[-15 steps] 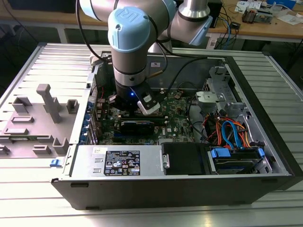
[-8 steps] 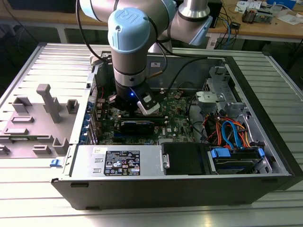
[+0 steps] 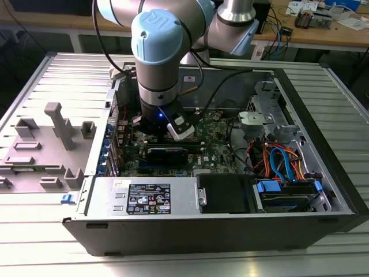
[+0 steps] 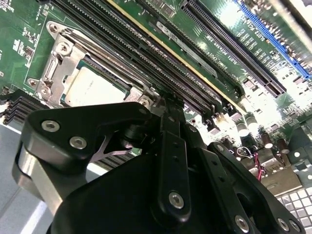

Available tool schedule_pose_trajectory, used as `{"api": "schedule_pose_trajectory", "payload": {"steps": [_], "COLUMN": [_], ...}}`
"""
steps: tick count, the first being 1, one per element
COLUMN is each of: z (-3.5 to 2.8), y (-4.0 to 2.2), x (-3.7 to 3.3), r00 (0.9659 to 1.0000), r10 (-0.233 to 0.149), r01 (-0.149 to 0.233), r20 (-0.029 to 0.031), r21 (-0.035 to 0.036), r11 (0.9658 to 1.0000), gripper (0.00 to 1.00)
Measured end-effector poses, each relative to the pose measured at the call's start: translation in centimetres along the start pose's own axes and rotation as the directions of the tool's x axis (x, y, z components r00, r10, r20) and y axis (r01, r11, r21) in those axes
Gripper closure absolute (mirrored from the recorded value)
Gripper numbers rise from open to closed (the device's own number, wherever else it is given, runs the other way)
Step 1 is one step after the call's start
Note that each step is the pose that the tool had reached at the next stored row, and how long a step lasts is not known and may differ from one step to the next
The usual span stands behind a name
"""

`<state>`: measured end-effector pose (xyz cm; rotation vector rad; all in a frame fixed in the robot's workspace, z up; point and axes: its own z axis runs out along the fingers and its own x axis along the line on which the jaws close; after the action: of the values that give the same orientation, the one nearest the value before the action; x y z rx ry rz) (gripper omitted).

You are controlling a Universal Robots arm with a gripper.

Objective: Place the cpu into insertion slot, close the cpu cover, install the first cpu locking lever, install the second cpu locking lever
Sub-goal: 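Install the second cpu locking lever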

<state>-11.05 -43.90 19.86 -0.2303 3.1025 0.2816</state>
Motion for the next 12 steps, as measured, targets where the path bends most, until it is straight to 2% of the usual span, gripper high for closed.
{"api": "schedule_pose_trajectory", "payload": {"steps": [4,10,12], "z": [-0.24,-0.63,-3.19], "y": [0.04,0.11,0.58], "x": [0.01,0.01,-0.08], "r00": [1.0000,1.0000,1.0000], "r10": [0.000,0.000,0.000], "r01": [0.000,0.000,0.000], "r20": [-0.0009,-0.0012,-0.0012], "r21": [0.0050,0.0077,0.0074], "r11": [1.0000,1.0000,1.0000], "gripper": [0.89,0.89,0.89]}}
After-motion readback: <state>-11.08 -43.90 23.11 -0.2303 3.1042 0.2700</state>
